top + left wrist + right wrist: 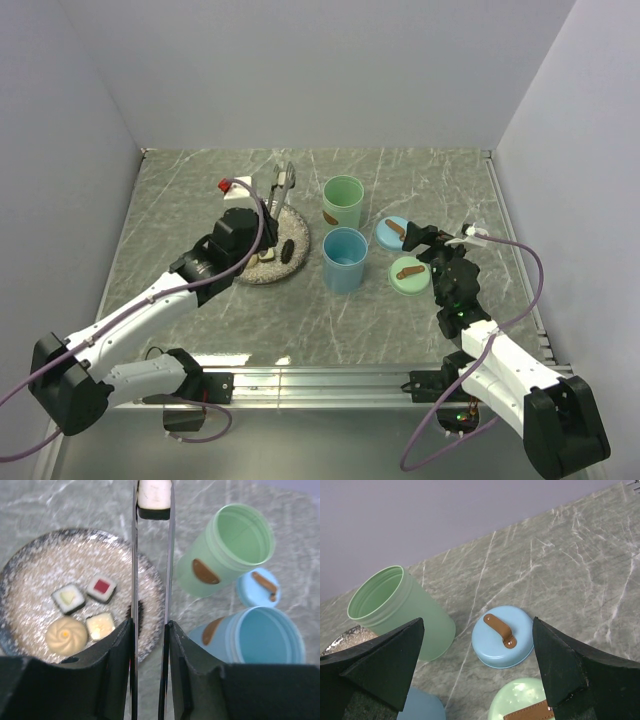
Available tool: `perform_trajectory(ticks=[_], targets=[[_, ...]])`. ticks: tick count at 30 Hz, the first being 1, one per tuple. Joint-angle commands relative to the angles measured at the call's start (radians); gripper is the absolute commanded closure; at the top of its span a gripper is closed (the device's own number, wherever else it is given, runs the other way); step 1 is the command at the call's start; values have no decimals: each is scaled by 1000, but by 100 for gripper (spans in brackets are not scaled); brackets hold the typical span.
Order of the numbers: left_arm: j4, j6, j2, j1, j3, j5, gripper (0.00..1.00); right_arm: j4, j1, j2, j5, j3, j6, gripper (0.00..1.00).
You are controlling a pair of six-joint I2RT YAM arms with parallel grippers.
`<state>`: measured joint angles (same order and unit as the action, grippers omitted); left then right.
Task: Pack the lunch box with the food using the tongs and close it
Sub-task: Place the food into the lunch box
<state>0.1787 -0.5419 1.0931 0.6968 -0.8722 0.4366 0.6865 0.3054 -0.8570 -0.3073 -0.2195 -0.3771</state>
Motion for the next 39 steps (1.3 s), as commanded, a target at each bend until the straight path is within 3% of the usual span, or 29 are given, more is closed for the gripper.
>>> perform_trajectory(ticks=[1,7,30,39], targets=[[-99,49,-30,-2,-70,-61,79,22,8,-2,-13,2,7,5],[-162,77,-12,3,-99,-186,80,21,8,-5,-16,-1,6,5],[-193,126,182,96,-205,-194,80,18,8,7,-21,5,9,5],[-193,126,212,107,-217,-211,67,19,8,6,-19,5,9,5]])
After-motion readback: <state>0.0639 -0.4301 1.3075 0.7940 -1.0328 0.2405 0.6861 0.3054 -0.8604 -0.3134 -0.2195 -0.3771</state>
